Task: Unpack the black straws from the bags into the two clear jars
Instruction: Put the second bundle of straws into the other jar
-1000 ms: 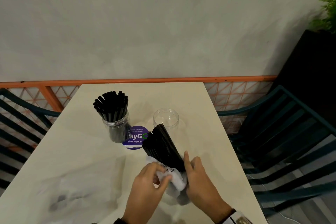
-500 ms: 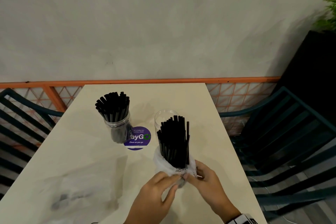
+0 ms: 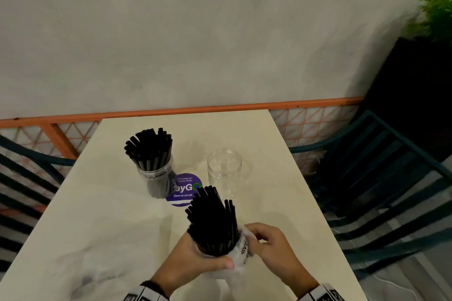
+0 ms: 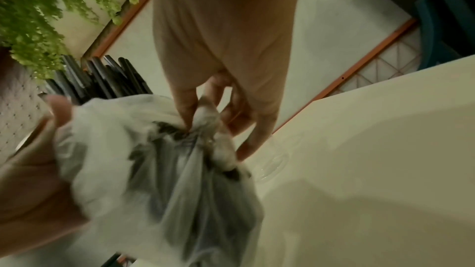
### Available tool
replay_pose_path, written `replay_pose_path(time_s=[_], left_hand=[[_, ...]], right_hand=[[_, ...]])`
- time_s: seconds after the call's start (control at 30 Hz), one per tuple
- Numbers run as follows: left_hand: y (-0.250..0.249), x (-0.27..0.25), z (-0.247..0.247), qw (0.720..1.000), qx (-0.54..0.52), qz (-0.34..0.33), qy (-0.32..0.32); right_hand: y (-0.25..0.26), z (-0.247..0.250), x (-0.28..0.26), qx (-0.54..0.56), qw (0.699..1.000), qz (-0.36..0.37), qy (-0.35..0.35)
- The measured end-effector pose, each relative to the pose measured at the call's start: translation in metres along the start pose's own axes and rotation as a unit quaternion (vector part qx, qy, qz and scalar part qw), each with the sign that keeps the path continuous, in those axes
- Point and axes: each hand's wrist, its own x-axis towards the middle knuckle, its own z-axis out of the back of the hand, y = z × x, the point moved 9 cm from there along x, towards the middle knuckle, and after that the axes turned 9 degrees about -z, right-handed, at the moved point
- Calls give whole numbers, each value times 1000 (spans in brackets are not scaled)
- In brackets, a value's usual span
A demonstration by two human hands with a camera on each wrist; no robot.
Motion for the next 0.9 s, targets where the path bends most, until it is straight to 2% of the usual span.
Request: replay_pose_path(time_s=[0.07, 0.13, 0.17, 0.23, 0.3, 0.33, 0.4, 0.47, 0.57, 0.67, 0.73, 0.8, 0.9], left_hand=[[-11, 1, 0, 998, 3, -40, -55], [-14, 2, 6, 993, 10, -52, -109], [-13, 4, 10, 991, -2, -51, -123], [-9, 7, 16, 990, -15, -50, -133], [2, 9, 23, 990, -24, -36, -138], [7, 10, 25, 990, -24, -27, -136], [17, 11, 26, 990, -28, -14, -138], [21, 11, 23, 991, -40, 2, -124], [20, 14, 19, 995, -59, 7, -84], [7, 14, 31, 992, -74, -18, -105], [-17, 13, 39, 990, -20, -71, -123], [-50, 14, 37, 978, 74, -155, -122], [-77, 23, 7, 930, 269, -240, -70]], right_hand=[[3, 2, -3, 13, 998, 7, -56], [7, 2, -8, -13, 997, 19, -80], [9, -1, -12, -27, 997, 25, -66], [12, -12, -20, -10, 1000, 21, 16], [9, -25, -28, 30, 995, -9, 93], [7, -29, -30, 14, 994, -22, 102], [7, -31, -30, -64, 995, -21, 70], [7, -26, -26, -137, 991, -3, -2], [5, -13, -23, -163, 983, 1, -79], [0, 2, -28, -196, 972, 1, -132], [-6, 7, -28, -183, 972, -5, -147], [-13, 10, -24, -139, 979, -11, -151], [-22, 8, -17, -84, 986, -16, -144]])
